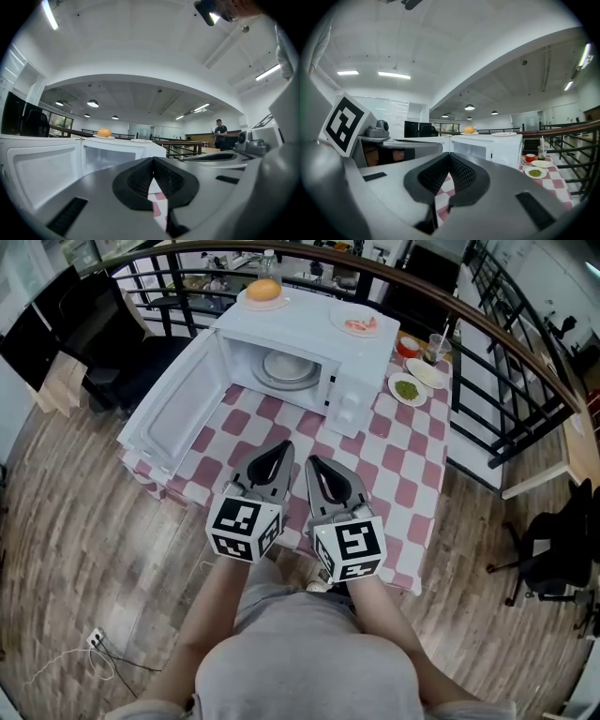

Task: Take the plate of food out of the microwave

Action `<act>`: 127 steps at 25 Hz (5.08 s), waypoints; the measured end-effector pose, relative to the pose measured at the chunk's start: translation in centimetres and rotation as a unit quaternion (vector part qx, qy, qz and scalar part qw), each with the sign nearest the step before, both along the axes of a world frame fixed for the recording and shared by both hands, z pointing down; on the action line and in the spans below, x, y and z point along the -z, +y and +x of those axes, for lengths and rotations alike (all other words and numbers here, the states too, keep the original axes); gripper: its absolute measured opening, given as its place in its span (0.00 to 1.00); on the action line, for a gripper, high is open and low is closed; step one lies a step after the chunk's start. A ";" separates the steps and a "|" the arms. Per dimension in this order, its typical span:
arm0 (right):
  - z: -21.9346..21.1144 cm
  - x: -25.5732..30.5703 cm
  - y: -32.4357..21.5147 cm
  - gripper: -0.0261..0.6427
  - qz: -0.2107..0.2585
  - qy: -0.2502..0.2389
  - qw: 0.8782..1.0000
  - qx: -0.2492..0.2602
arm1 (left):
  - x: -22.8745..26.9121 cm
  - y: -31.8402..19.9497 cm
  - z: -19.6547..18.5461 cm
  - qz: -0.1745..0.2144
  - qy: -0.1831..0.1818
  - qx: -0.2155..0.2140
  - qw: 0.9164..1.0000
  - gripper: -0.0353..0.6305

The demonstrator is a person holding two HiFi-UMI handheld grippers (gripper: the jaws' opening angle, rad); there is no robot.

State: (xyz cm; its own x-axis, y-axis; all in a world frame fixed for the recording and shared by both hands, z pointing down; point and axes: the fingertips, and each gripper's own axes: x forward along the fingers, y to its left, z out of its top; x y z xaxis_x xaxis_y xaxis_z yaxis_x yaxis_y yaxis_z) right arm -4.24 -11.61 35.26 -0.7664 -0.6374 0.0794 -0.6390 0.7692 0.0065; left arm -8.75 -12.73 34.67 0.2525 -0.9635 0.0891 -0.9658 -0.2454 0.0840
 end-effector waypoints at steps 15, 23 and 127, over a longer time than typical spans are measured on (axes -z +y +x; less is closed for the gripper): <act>-4.5 -1.1 -4.1 0.07 -0.013 0.013 0.998 -0.067 | -2.1 -5.4 -4.8 -0.029 0.011 -0.068 0.997 0.06; -6.4 -1.6 -7.2 0.07 -0.015 0.016 0.995 -0.094 | -3.7 -9.3 -6.8 -0.057 0.024 -0.099 0.993 0.19; -9.6 -11.1 -14.8 0.07 -0.116 0.107 0.972 -0.175 | -24.9 -26.6 -16.8 -0.400 0.505 0.197 0.739 0.44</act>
State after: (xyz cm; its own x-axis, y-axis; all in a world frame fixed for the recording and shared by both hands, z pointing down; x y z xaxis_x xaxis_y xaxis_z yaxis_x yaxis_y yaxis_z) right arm -13.84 -26.42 46.33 -0.4557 -0.8022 0.3859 -0.8651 0.5012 0.0204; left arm -25.59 -39.33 59.62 0.2933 -0.7218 0.6268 -0.2943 0.5557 0.7776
